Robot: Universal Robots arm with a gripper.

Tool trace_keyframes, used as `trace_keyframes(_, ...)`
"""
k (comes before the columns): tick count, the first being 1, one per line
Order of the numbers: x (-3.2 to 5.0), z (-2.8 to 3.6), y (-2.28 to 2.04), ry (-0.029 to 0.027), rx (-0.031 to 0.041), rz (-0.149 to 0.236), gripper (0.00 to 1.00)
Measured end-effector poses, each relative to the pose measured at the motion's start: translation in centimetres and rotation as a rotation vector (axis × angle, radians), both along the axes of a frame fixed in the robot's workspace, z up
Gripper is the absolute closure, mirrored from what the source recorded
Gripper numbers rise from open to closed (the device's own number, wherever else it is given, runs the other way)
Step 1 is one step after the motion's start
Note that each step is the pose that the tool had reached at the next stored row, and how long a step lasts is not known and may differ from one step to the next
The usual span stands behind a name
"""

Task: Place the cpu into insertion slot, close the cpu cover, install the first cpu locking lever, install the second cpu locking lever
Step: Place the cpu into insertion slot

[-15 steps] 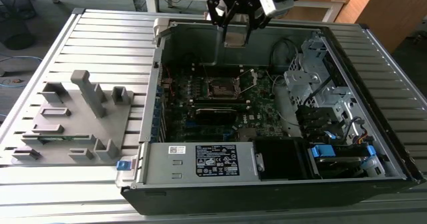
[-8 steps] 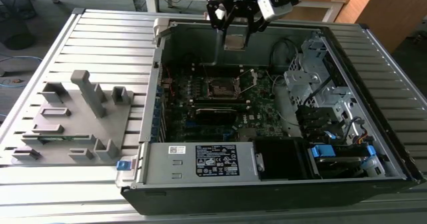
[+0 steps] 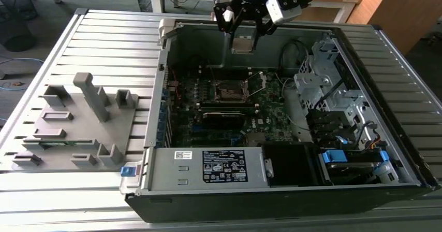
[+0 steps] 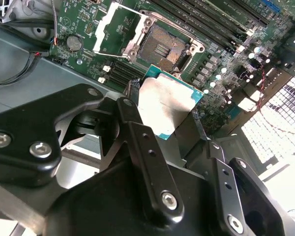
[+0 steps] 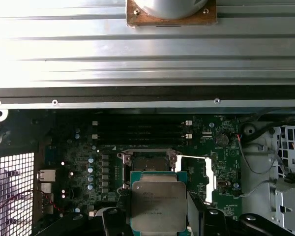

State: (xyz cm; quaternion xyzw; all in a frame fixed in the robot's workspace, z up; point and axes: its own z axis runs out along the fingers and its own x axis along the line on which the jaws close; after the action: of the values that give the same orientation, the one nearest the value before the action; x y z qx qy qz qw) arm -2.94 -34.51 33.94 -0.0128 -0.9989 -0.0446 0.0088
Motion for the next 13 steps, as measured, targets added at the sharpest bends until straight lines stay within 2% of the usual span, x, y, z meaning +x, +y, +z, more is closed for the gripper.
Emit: trace_keyframes(13,0.0,-0.42,0.0,0.0,0.0001,0.0,0.46)
